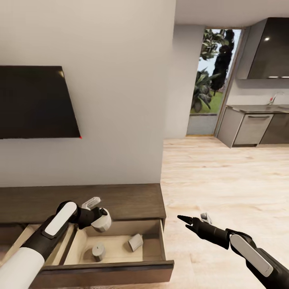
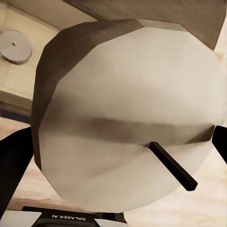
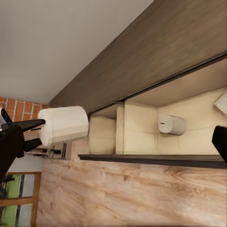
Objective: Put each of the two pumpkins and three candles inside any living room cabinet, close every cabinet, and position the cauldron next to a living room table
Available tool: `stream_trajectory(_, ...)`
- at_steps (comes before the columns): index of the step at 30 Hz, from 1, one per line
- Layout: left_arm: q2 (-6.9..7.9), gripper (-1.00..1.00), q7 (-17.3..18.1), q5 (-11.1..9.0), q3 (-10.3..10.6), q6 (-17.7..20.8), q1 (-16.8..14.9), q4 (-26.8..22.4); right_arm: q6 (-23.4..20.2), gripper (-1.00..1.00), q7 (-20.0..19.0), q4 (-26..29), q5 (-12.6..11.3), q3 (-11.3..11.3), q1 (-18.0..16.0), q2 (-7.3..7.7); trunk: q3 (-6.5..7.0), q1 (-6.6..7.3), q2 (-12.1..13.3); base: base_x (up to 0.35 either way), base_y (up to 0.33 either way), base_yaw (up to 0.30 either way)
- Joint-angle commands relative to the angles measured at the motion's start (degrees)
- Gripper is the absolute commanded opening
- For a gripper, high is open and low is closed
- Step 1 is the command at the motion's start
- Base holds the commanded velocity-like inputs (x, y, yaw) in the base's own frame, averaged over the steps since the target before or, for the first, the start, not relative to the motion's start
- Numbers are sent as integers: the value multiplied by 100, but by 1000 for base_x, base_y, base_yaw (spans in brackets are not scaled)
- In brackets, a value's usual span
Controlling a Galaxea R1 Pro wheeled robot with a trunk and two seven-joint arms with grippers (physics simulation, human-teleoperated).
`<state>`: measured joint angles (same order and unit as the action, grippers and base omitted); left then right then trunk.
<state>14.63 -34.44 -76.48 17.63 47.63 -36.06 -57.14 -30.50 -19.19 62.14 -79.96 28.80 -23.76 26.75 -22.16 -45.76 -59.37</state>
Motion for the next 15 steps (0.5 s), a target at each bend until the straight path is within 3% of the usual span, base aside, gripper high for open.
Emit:
stream_trajectory(1, 5, -100, -63, -60, 19, -8, -7, -5, -9, 100, -6, 0, -28, 12, -6, 6, -7, 0, -5, 0, 0, 285)
stream_trajectory(5, 5, -100, -63, -60, 27, -8, -7, -7, -15, 100, -10, 0, -28, 12, -6, 6, -7, 0, -5, 0, -126, 125)
stream_trajectory(11, -35, -100, -63, -52, 30, -8, -7, -7, -18, 100, -15, 0, -35, 10, -6, 6, -7, 0, -5, 28, -261, 12)
stream_trajectory(15, -38, -100, -63, -51, 30, -8, -7, -7, -18, 100, -15, 0, -34, 11, -6, 6, -7, 0, -5, 111, -91, 0)
